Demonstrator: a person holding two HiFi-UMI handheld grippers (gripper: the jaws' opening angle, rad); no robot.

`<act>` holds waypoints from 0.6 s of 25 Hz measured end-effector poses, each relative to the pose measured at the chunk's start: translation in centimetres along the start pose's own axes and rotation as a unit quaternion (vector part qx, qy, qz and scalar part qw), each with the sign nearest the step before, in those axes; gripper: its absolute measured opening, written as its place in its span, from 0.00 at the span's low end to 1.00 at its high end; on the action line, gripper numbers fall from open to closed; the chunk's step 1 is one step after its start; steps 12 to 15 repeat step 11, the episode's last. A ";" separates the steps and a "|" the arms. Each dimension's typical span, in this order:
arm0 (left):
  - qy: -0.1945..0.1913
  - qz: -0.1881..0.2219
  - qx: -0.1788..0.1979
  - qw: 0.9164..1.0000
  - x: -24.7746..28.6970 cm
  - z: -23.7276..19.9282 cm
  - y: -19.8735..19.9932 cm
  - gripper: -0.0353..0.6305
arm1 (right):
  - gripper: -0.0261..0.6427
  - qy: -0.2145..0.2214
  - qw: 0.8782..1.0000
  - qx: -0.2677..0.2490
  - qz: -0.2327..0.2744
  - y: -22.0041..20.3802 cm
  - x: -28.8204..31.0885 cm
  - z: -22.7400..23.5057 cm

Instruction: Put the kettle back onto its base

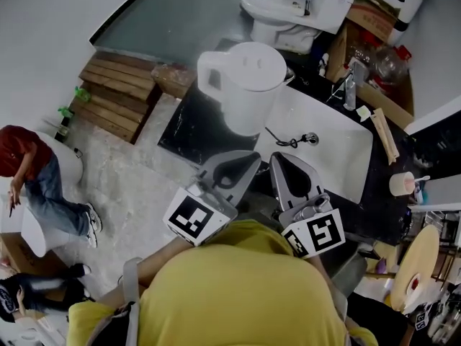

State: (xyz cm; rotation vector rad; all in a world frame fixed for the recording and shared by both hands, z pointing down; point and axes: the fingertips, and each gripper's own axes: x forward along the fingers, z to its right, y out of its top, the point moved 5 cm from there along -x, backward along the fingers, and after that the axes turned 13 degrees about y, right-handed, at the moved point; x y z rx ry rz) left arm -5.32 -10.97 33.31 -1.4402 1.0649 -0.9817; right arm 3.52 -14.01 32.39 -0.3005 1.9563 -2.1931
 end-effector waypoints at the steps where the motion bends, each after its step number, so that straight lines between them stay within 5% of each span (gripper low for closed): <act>1: 0.002 -0.002 -0.002 1.000 -0.1 0.0 -0.2 0.07 | 0.05 0.003 1.000 0.000 -0.001 -0.1 0.1 0.0; 15: 0.017 -0.004 -0.005 1.000 0.3 -0.3 -0.4 0.07 | 0.05 0.011 1.000 0.011 -0.015 -0.7 0.3 0.7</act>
